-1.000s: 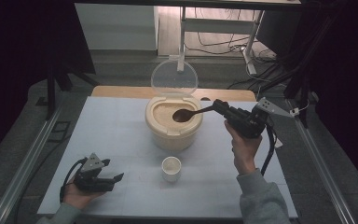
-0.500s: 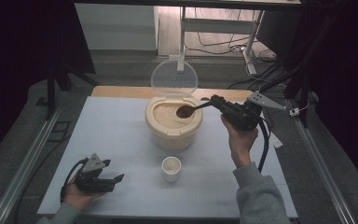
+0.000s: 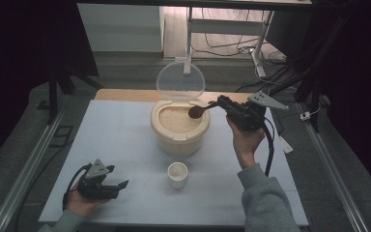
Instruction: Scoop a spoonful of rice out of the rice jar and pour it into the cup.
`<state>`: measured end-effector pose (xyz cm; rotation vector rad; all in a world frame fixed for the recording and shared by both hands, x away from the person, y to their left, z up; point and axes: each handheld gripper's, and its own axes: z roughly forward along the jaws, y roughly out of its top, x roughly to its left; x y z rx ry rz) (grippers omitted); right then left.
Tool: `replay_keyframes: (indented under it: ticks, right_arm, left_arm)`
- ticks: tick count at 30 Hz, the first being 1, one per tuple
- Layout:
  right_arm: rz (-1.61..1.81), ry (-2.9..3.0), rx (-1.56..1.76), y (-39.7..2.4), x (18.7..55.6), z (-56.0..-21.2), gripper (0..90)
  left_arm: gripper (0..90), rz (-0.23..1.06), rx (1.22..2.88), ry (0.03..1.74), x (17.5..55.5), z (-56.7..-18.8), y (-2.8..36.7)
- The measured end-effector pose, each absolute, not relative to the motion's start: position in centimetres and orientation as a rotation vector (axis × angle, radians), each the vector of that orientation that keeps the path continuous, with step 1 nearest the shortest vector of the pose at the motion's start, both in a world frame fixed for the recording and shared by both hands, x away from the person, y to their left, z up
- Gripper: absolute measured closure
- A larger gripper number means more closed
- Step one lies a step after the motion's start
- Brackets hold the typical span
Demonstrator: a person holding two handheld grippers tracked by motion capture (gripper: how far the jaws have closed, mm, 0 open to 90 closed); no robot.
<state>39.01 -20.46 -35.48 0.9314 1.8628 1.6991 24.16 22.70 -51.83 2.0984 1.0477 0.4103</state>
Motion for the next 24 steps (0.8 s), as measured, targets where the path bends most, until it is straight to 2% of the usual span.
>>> replay_keyframes:
  ticks: [15, 24]
  right_arm:
    - [1.546, 1.913, 0.882, -19.0, 39.1, -35.6, 82.9]
    - [1.598, 1.977, 0.947, -18.0, 39.7, -36.7, 83.0]
  left_arm:
    - [22.3, 0.412, 2.101, 1.048, 24.2, -51.9, 22.7]
    - [22.2, 0.412, 2.101, 1.047, 24.2, -51.9, 22.8]
